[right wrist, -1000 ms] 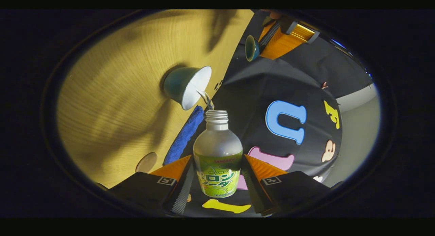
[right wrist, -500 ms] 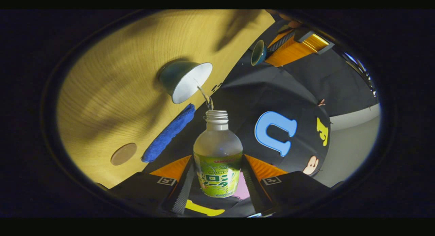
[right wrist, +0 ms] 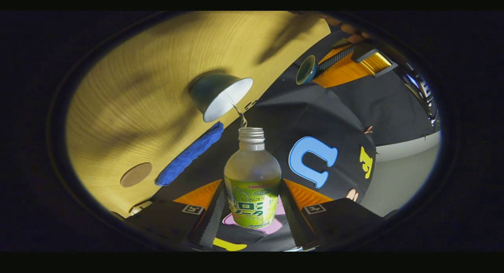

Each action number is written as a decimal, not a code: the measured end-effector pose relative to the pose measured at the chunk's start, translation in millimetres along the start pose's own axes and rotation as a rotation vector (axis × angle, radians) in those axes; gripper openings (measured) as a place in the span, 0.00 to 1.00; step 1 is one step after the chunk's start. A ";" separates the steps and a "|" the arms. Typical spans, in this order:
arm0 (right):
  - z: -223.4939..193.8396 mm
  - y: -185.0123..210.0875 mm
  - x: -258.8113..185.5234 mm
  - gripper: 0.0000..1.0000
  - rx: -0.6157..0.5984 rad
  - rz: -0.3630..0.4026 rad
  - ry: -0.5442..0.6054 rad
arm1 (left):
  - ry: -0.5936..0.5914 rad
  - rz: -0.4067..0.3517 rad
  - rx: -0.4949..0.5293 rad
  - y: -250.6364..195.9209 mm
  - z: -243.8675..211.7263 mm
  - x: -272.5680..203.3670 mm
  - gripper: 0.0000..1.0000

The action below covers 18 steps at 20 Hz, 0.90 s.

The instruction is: Open the teacup lid with one hand, grasp the water bottle and pour water into the teacup with the other hand; after pouring, place the water bottle on the coaster and then close the teacup lid.

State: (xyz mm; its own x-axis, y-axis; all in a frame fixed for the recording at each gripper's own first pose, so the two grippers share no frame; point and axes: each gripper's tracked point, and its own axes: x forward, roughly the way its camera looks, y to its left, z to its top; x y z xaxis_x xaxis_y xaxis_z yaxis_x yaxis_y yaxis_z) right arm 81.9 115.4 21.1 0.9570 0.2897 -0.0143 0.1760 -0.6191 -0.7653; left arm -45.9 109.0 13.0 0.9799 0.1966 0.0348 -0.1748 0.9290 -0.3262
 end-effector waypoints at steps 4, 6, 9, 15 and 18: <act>1.8 -1.1 -0.3 0.76 0.005 0.000 -0.004 | 0.001 -0.002 -0.005 1.1 -0.9 -0.2 0.31; 2.6 -0.8 -0.4 0.76 -0.003 -0.001 -0.006 | 0.000 -0.002 -0.004 1.0 -0.5 0.4 0.32; 2.6 -0.7 -1.3 0.76 0.002 -0.002 -0.006 | 0.001 0.000 -0.001 1.8 -1.3 -0.7 0.32; 0.1 16.0 -5.1 0.76 0.258 0.104 0.025 | 0.001 0.009 0.005 1.4 -1.6 -0.1 0.32; 6.1 27.4 -12.5 0.76 0.502 0.170 0.053 | 0.004 0.018 0.017 3.1 -1.9 1.1 0.32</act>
State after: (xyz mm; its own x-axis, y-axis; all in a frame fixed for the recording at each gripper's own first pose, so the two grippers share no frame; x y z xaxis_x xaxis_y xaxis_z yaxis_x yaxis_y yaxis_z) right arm 73.4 99.3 -3.5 0.9750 0.1702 -0.1427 -0.1026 -0.2249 -0.9690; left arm -45.3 111.5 10.2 0.9769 0.2123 0.0251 -0.1942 0.9303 -0.3111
